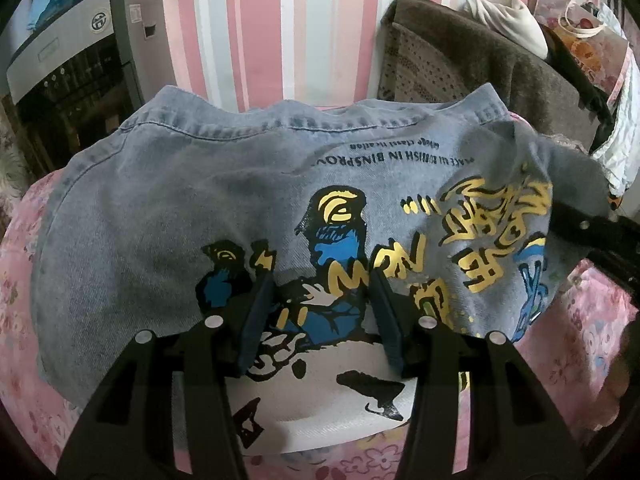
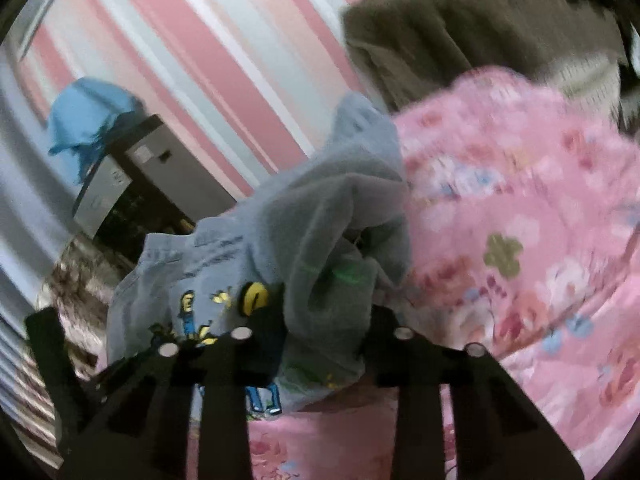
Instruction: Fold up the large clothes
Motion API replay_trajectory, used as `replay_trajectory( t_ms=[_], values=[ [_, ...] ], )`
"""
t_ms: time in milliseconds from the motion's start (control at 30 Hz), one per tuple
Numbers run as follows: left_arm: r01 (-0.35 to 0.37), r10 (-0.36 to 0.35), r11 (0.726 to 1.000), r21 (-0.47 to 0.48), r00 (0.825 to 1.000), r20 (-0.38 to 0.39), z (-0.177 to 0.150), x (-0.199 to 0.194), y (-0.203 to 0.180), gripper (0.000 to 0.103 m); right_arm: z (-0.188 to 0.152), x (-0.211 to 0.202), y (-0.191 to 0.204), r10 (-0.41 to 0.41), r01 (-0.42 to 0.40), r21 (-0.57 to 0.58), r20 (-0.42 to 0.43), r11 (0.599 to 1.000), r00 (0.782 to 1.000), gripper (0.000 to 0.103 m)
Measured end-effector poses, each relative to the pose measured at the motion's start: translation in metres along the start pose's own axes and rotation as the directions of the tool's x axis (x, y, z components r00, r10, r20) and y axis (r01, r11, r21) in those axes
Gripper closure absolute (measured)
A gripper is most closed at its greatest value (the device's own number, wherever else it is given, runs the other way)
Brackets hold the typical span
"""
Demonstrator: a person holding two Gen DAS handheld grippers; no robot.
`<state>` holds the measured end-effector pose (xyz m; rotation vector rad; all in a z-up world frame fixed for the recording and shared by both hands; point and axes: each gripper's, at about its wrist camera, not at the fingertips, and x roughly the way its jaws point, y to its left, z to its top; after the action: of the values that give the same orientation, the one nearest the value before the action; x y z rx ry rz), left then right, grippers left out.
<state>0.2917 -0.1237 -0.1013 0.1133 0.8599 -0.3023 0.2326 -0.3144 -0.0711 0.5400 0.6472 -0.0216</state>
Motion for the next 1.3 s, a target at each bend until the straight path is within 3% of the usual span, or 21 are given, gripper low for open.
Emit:
replay_trajectory(
  t_ms=[167,300,400,467,567,700,800,867,1000,1200,1267,1300],
  values=[
    [0.004,-0.004,1.0,0.003,1.0,-0.011,0.001,0.0,0.001,0.055,0.008,-0.015,0.028,0.035,-0.029,-0.115,0.056,0.993,0.998,0.077],
    [0.013,-0.012,0.999,0.036,1.0,-0.021,0.003,-0.005,0.003,0.056,0.016,-0.027,0.072,0.079,-0.06,-0.244,0.067,0.968,0.995,0.079],
    [0.042,-0.04,0.998,0.045,0.999,-0.024,0.004,-0.025,0.02,0.072,0.016,-0.031,0.117,0.099,-0.073,-0.355,0.056,0.932,0.993,0.081],
    [0.041,-0.041,0.998,0.044,0.999,0.001,0.005,-0.045,0.041,0.072,0.013,-0.031,0.145,0.115,-0.088,-0.413,0.041,0.907,0.993,0.082],
    [-0.066,0.063,0.997,0.043,0.997,0.051,0.006,-0.072,0.088,0.065,0.005,-0.022,0.19,0.15,-0.134,-0.471,-0.005,0.872,0.989,0.085],
    [-0.151,0.152,0.988,-0.04,0.988,0.04,0.0,-0.088,0.164,0.061,-0.017,-0.005,0.246,0.169,-0.184,-0.527,-0.077,0.83,0.983,0.088],
    [-0.162,0.167,0.979,-0.125,0.985,0.035,-0.005,-0.095,0.206,0.061,-0.036,0.008,0.28,0.175,-0.222,-0.544,-0.136,0.809,0.975,0.089],
    [-0.167,0.175,0.972,-0.165,0.984,0.031,-0.009,-0.097,0.224,0.06,-0.061,0.029,0.299,0.128,-0.232,-0.582,-0.215,0.78,0.968,0.089],
    [-0.165,0.172,0.964,-0.209,0.985,0.013,-0.018,-0.094,0.241,0.056,-0.1,0.066,0.295,0.07,-0.253,-0.585,-0.317,0.771,0.946,0.089],
    [-0.179,0.183,0.963,-0.203,0.983,-0.001,-0.022,-0.088,0.241,0.038,-0.086,0.042,0.282,0.11,-0.272,-0.567,-0.304,0.778,0.946,0.088],
    [-0.185,0.19,0.963,-0.195,0.982,0.005,-0.021,-0.089,0.237,0.029,-0.079,0.03,0.272,0.141,-0.289,-0.547,-0.297,0.786,0.944,0.078],
    [-0.189,0.194,0.964,-0.189,0.981,0.006,-0.021,-0.089,0.235,0.025,-0.076,0.023,0.268,0.171,-0.315,-0.526,-0.304,0.79,0.937,0.06]
  ],
)
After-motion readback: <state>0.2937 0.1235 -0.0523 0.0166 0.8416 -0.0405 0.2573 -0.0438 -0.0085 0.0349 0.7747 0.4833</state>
